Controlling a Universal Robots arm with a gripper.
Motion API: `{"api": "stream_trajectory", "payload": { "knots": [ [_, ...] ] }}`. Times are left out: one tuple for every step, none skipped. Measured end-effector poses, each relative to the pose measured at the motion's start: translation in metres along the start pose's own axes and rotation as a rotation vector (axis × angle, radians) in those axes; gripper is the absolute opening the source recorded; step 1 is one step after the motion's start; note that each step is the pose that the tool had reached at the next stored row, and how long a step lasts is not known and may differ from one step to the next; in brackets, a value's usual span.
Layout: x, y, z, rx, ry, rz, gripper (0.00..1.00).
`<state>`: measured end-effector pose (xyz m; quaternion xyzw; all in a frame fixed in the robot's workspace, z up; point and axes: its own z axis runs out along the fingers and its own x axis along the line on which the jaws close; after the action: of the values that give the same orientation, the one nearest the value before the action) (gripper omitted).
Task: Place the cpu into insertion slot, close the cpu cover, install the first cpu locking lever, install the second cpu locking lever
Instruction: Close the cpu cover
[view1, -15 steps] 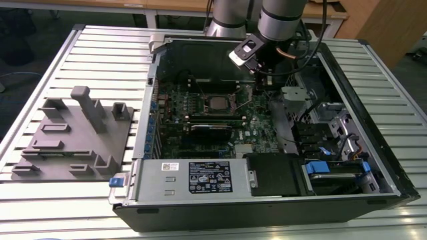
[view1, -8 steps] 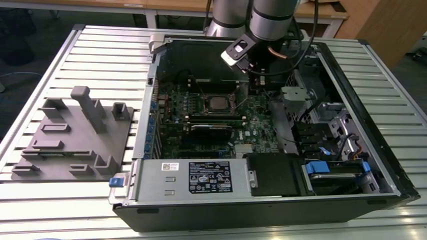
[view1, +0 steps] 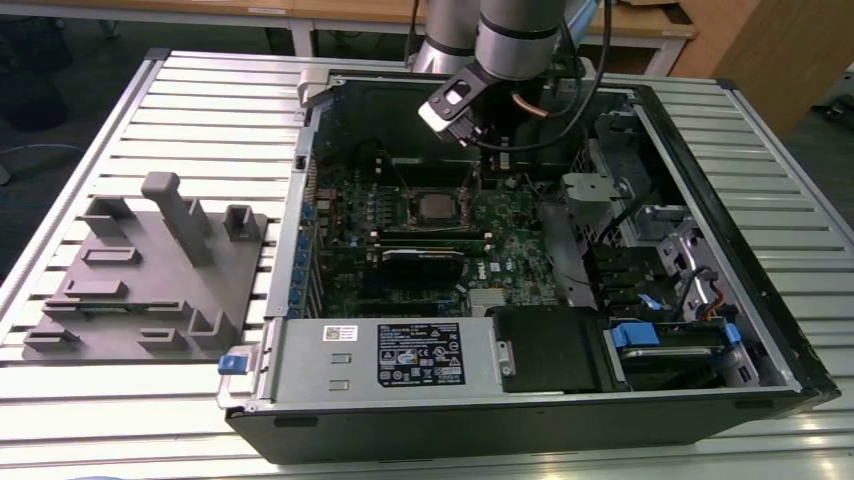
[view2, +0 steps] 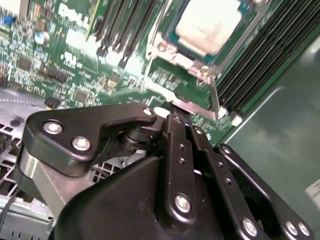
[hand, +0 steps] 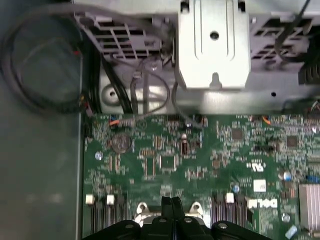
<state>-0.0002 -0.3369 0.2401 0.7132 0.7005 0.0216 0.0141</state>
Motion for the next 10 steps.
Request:
{"api": "stream_trajectory", "payload": {
  "knots": [
    [-0.0001,-0.0031,-0.0002,-0.0021,-0.0001,0.000,0.11],
    [-0.0001,-0.0063,-0.0003,-0.0042,-0.0001,0.000,0.11],
    [-0.0002,-0.0093,-0.0005,-0.0061,-0.0001,0.000,0.11],
    [-0.0003,-0.0126,-0.0006,-0.0081,0.0000,0.000,0.11],
    [-0.0003,-0.0161,-0.0007,-0.0103,0.0001,0.000,0.11],
    [-0.0004,-0.0194,-0.0008,-0.0123,0.0002,0.000,0.11],
    [-0.0004,-0.0227,-0.0009,-0.0142,0.0002,0.000,0.11],
    [-0.0005,-0.0261,-0.0010,-0.0161,0.0002,0.000,0.11],
    [-0.0006,-0.0294,-0.0011,-0.0181,0.0002,0.000,0.11],
    [-0.0006,-0.0328,-0.0012,-0.0200,0.0003,0.000,0.11]
  ]
}}
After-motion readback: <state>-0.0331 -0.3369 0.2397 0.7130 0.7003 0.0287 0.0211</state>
